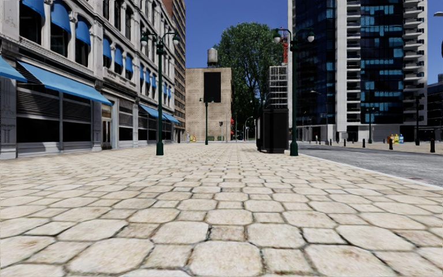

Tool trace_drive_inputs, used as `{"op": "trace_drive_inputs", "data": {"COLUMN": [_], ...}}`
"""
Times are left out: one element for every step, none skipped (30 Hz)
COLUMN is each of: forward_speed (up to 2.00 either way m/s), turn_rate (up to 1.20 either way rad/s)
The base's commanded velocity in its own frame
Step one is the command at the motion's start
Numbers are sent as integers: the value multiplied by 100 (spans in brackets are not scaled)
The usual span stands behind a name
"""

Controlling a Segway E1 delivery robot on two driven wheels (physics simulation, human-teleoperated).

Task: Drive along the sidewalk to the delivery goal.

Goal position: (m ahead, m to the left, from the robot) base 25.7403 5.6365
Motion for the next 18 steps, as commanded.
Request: {"op": "trace_drive_inputs", "data": {"forward_speed": [200, 200, 200, 200, 200, 200, 200, 200, 200, 200, 200, 200, 200, 200, 200, 200, 200, 200], "turn_rate": [0, 0, 0, 0, 0, 0, 0, 0, 0, 0, 0, 0, 0, 0, 0, 0, 0, 0]}}
